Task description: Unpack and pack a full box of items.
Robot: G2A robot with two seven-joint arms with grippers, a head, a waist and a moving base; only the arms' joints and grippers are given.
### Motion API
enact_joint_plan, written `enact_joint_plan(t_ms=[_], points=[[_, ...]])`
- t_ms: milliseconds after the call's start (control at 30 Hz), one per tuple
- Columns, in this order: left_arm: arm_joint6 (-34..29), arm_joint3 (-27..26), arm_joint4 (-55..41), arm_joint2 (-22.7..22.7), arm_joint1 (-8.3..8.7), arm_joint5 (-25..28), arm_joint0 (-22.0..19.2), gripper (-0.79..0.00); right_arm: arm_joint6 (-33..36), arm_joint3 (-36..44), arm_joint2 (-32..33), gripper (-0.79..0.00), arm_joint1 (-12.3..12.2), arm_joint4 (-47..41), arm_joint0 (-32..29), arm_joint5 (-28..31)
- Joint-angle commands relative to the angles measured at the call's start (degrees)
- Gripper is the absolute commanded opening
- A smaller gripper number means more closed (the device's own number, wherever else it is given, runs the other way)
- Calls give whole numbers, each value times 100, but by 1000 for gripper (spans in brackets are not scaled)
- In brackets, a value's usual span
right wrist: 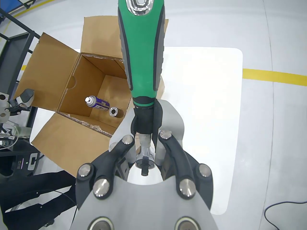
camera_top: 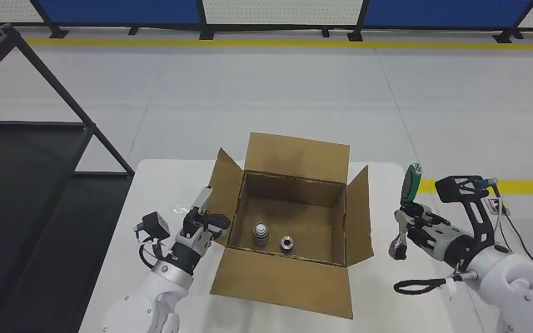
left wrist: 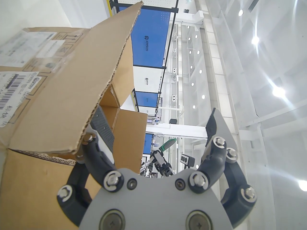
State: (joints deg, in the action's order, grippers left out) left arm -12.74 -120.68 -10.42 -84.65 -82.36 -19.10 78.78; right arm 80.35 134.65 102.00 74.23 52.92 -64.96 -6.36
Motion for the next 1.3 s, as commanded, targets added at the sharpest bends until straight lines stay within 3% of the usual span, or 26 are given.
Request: enact_joint_plan(t_ms=[0,200,300,800,1267], points=[[0,0,-1,0,0,0,0,0,-1,0,0,-785,0,0,-1,0],[0,0,-1,0,0,0,0,0,-1,0,0,-785,0,0,-1,0],[48,4,-31,6,5,93,67,0,-123,-336,-65,-785,-23,121,-118,19],[145,9,-83,154,42,85,-10,0,730,-2234,163,-785,-260,348,162,416],[298,-87,38,357,70,114,38,0,207,-4022,-381,-785,-367,762,370,565]])
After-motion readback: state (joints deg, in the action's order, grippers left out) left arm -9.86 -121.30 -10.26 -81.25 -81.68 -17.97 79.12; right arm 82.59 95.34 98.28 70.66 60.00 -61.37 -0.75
